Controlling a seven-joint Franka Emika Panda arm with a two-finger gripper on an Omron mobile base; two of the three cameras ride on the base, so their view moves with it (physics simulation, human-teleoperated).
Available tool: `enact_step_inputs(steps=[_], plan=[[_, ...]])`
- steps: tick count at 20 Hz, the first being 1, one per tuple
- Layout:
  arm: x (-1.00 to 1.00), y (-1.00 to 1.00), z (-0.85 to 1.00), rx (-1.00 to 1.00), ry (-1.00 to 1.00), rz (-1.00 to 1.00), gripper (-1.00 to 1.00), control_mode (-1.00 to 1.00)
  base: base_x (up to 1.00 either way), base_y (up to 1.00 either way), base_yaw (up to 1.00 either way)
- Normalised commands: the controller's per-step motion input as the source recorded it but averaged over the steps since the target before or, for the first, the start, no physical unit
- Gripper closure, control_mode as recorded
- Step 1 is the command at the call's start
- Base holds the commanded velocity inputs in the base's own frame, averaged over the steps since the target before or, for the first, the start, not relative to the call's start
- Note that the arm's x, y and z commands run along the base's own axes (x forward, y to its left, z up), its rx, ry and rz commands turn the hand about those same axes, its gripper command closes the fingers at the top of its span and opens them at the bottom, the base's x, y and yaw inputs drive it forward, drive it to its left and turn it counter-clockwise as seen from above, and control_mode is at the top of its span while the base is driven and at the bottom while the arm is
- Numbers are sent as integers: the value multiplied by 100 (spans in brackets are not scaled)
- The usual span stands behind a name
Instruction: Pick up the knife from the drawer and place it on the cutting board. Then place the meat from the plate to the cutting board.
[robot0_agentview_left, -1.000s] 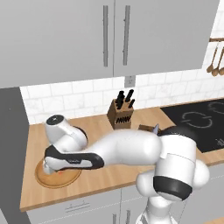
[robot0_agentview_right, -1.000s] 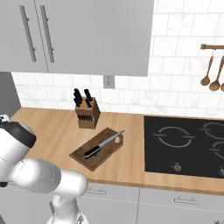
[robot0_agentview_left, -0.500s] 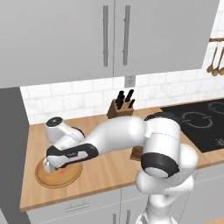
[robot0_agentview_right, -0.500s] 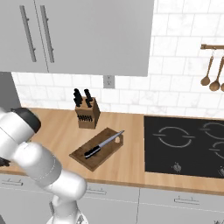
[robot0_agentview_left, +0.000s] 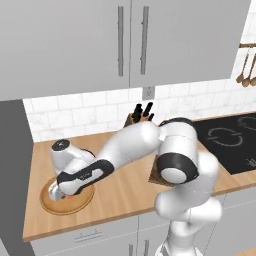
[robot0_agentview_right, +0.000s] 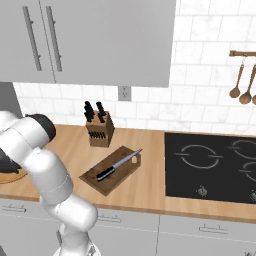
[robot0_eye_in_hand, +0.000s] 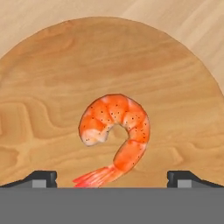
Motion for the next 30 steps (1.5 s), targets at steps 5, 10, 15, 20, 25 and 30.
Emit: enact_step_inputs(steps=[5, 10, 15, 20, 25, 30], plan=[[11, 26, -23, -4, 0, 0, -100, -100, 0, 0, 0], [1, 16, -34, -7, 0, 0, -100, -100, 0, 0, 0], [13, 19, -4, -1, 2, 0, -100, -100, 0, 0, 0], [3, -3, 0, 0, 1, 0, -100, -100, 0, 0, 0], [0, 0, -20, -2, 0, 0, -100, -100, 0, 0, 0], [0, -15, -60, -10, 0, 0, 100, -100, 0, 0, 0]])
